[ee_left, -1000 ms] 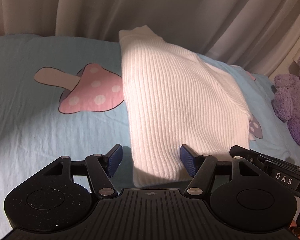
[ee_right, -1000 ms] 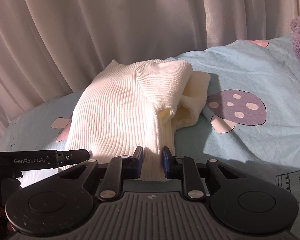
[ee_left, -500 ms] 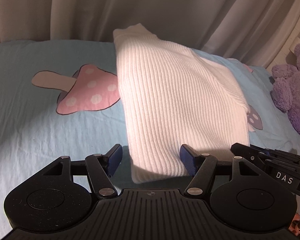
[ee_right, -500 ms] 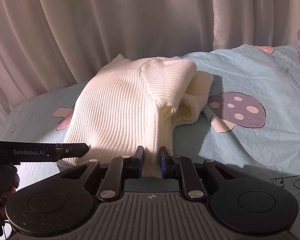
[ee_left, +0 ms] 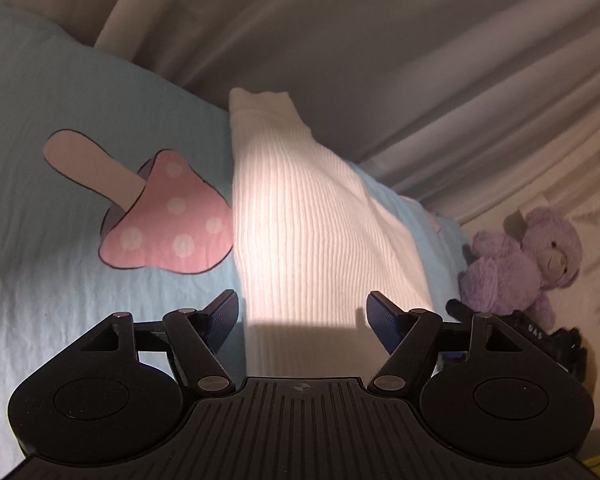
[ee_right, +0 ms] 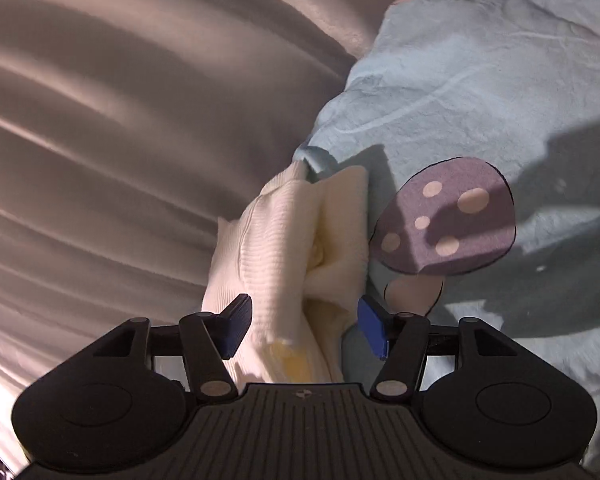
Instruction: Fold small clothes
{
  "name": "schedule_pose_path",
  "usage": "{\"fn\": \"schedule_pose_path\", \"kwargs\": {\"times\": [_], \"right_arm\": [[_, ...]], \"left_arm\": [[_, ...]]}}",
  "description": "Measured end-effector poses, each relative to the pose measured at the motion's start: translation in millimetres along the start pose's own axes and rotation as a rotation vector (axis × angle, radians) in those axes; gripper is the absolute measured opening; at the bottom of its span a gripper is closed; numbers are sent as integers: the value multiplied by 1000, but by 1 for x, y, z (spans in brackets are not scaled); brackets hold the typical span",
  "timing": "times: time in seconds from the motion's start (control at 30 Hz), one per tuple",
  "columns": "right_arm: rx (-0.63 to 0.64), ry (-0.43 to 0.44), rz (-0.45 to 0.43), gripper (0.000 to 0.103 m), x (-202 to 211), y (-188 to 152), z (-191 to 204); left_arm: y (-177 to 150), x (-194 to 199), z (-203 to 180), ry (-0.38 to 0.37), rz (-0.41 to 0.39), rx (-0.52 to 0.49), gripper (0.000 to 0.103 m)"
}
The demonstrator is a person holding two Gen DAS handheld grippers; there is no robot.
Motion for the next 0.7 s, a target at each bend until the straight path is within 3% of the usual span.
{"fn": "schedule_pose_path", "kwargs": {"times": [0.2,0.4,0.53,0.63,0.7], "right_arm": [[-64,43,48,61,-34,18,-2],[22,49,110,60,-70,25,21],[107,23,123,39,-83,17,38],[157,33,104,37,-80,9,51],[168,75,103,37,-76,6,60]], "left_arm": [[27,-38,16,-29,27,112,77],[38,-54,27,-93,18,203,77],[39,-56,27,-66,19,180,63],[39,-52,25,-68,5,168,48],[39,-45,21,-81,-7,152,44]]}}
Point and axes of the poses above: each gripper's, at about its wrist camera, not at the fingertips, and x roughly against the way its jaws point, z to its left, y to its top, the point moved 4 cm from there along -x, roughly the way its jaws point, and after that the axes turned 1 degree about -y, right-handed, at the moved point
